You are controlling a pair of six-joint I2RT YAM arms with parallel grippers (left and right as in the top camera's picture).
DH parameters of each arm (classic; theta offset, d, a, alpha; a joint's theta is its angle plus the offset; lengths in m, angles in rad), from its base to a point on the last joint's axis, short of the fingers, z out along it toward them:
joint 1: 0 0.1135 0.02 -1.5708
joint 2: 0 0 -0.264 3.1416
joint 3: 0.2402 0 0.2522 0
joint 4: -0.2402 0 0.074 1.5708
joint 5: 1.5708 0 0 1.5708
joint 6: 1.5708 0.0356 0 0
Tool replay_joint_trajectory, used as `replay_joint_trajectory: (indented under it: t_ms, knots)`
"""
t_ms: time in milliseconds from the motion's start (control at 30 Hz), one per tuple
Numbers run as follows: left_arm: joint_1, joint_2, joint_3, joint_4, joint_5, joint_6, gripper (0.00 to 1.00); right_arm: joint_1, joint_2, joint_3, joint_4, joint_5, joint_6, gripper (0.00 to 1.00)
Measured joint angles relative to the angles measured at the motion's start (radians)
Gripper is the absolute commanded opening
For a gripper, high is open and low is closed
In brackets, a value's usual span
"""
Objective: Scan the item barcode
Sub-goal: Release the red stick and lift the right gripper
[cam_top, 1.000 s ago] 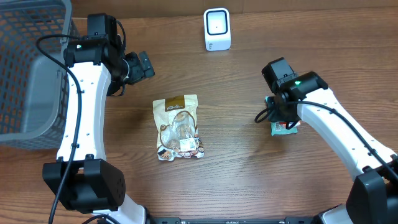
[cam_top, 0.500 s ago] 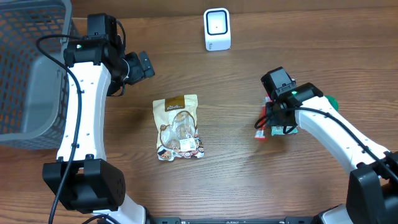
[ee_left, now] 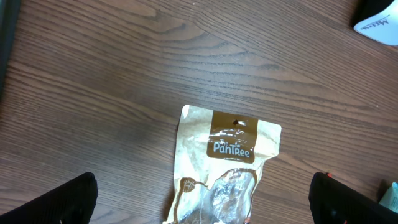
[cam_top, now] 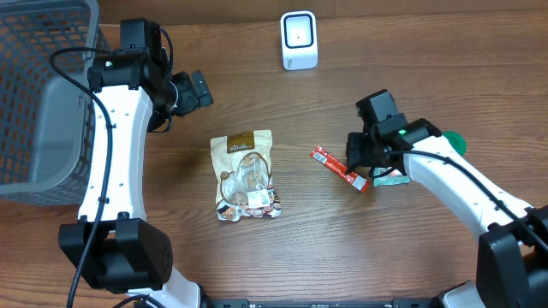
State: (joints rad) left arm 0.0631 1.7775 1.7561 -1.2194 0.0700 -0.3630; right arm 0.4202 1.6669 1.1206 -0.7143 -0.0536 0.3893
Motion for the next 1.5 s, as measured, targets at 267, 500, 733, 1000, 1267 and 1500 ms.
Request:
replay_joint_trajectory:
  t_ms: [267, 500, 733, 1000, 1267, 1500]
  knots:
    - [0.000, 0.000, 0.000, 0.000, 0.000, 0.000, 1.00, 0.076, 0.035, 0.000, 0.069, -0.060, 0.008, 0.21]
    - [0.000, 0.000, 0.000, 0.000, 0.000, 0.000, 1.00, 0.185, 0.188, 0.000, 0.186, -0.107, 0.010, 0.17]
    - [0.000, 0.000, 0.000, 0.000, 0.000, 0.000, 1.00, 0.201, 0.225, 0.000, 0.194, -0.099, 0.040, 0.17]
    - [0.000, 0.000, 0.000, 0.000, 0.000, 0.000, 1.00, 0.078, 0.225, 0.001, 0.124, -0.088, 0.089, 0.17]
    - [0.000, 0.000, 0.000, 0.000, 0.000, 0.000, 1.00, -0.030, 0.215, 0.012, 0.006, 0.010, 0.098, 0.18]
    - [0.000, 0.000, 0.000, 0.000, 0.000, 0.000, 0.99, -0.060, 0.211, 0.012, -0.031, 0.143, 0.097, 0.23]
